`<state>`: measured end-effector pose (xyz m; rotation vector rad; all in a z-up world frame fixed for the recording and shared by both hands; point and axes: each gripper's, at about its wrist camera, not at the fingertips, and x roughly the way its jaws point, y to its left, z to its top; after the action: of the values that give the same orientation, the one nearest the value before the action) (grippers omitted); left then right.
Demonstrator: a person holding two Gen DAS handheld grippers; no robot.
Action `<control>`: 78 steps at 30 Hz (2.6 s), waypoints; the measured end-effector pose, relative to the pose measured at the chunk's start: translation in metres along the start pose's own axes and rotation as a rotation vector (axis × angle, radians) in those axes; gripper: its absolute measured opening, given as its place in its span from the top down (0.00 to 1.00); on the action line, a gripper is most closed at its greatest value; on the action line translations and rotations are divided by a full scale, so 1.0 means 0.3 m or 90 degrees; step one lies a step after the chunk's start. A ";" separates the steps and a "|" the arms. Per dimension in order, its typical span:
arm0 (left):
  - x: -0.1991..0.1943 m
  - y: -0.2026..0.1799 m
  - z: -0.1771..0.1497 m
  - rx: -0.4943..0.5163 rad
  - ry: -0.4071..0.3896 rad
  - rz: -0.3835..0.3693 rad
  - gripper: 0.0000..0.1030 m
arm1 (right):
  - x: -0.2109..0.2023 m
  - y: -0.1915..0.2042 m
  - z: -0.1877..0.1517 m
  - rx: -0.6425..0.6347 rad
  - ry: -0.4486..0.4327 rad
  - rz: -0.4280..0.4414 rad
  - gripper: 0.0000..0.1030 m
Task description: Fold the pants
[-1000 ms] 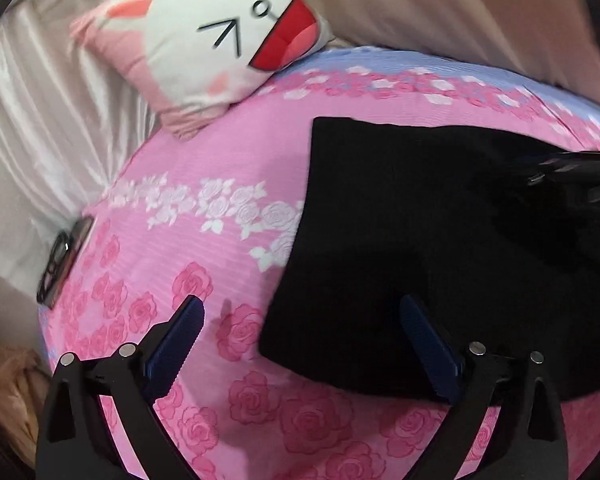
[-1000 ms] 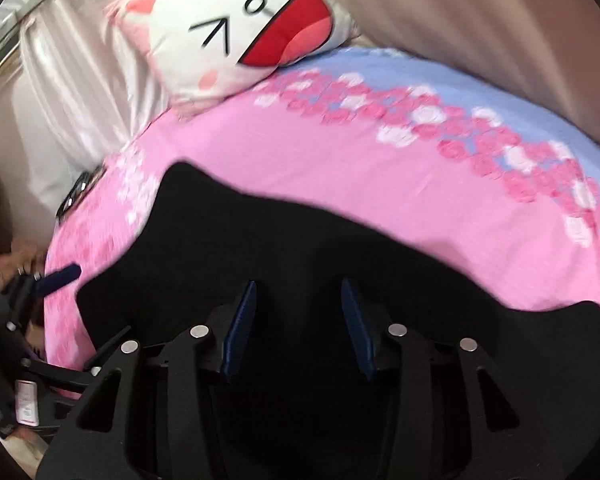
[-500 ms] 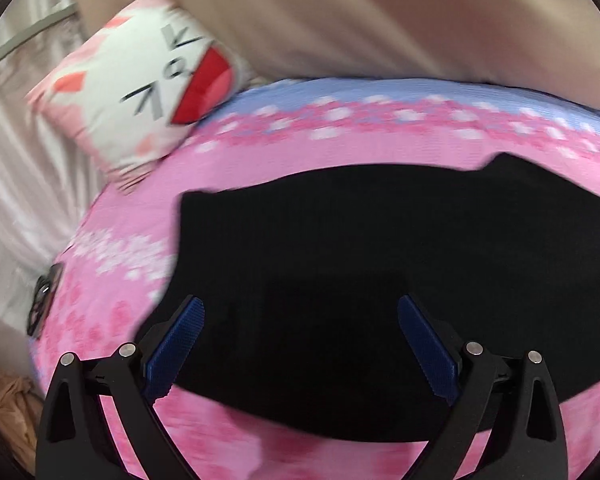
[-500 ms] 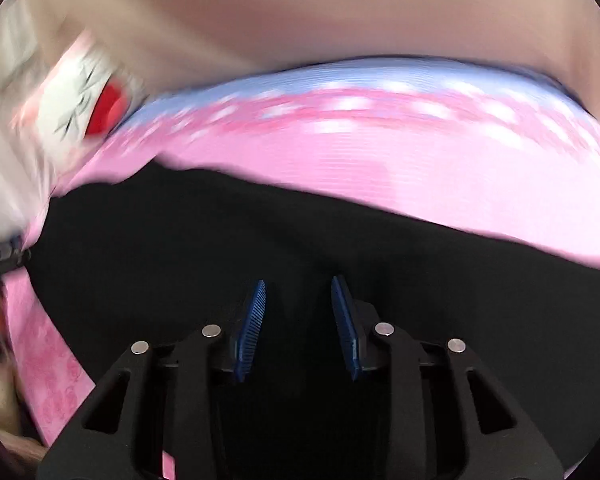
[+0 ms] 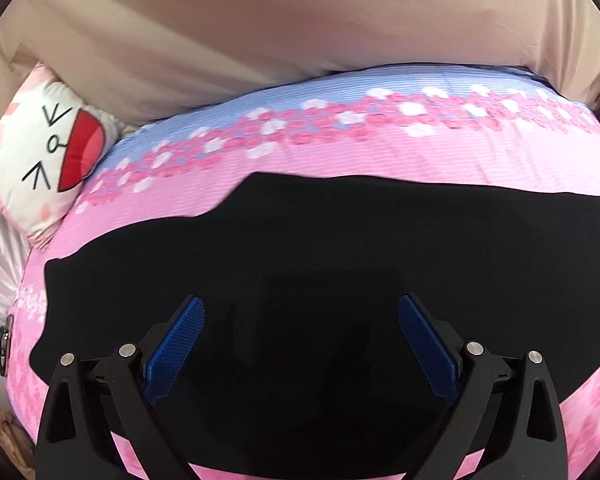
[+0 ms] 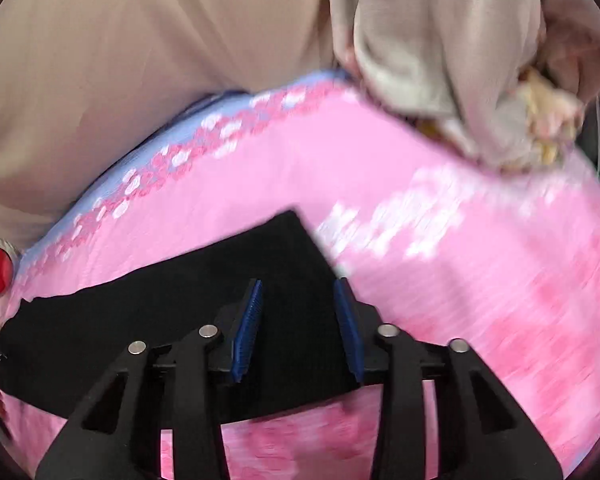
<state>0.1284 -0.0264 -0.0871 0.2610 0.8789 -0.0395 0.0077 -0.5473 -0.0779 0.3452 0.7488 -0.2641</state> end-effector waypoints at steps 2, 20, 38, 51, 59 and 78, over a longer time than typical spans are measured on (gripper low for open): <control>-0.004 -0.052 0.013 0.006 0.001 -0.004 0.07 | 0.043 0.008 0.035 -0.025 0.016 0.025 0.63; 0.018 -0.365 0.064 0.077 0.015 -0.014 0.07 | -0.053 -0.212 0.022 0.085 0.002 0.114 0.32; -0.051 -0.249 -0.003 0.043 -0.004 -0.066 0.07 | -0.058 0.246 0.025 -0.068 0.020 0.159 0.83; -0.055 0.346 -0.143 -0.095 -0.019 -0.009 0.07 | 0.066 1.288 -0.138 -0.304 0.119 0.360 0.83; -0.023 0.563 -0.205 -0.131 -0.016 -0.001 0.07 | 0.163 1.487 -0.354 -0.407 0.171 0.345 0.62; -0.076 0.905 -0.373 -0.256 -0.028 0.051 0.07 | -0.093 1.896 -0.401 -0.528 0.062 0.365 0.46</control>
<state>0.0677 0.2618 -0.0808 -0.0805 0.8126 0.2035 0.1150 0.0218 -0.0204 -0.2262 0.7595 0.6034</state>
